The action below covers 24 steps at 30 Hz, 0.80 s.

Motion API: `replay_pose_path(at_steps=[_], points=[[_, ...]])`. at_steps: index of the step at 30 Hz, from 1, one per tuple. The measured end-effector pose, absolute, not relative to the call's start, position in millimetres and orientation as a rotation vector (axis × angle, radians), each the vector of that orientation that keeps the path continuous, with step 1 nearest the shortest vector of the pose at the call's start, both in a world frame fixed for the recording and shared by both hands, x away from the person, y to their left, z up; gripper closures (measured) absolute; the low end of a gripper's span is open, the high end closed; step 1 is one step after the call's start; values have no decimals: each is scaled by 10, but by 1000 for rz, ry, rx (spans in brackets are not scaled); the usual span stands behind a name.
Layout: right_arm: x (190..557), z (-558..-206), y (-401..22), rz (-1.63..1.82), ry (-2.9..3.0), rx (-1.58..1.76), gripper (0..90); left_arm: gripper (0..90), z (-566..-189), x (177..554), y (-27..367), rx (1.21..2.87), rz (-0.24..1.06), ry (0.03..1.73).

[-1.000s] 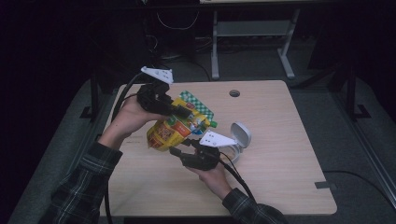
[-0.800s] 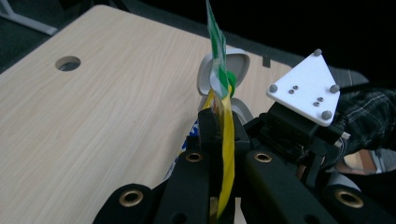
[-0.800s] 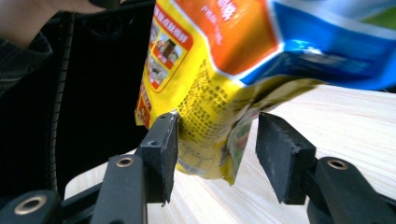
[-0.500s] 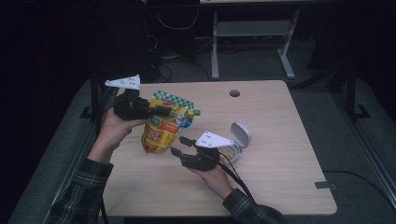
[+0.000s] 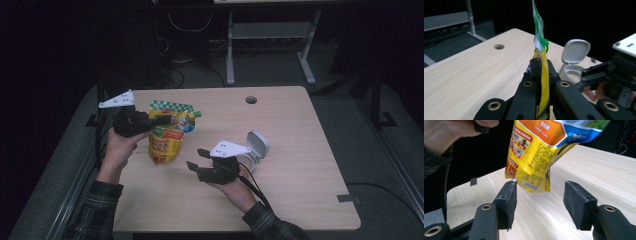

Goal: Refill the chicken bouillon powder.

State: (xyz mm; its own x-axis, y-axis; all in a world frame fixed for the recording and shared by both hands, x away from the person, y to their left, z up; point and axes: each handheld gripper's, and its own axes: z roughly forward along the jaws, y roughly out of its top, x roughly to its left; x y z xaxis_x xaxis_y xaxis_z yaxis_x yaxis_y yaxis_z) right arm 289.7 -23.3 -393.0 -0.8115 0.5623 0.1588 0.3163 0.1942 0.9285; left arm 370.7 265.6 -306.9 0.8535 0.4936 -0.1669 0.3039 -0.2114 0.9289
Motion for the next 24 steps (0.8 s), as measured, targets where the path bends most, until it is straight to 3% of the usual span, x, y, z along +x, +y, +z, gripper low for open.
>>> replay_pose_path(at_steps=[24], points=[[2929, -3810, -603, 1639, 2266, 875, 409, 895, -3687, 3771, 3006, 1713, 305, 740]])
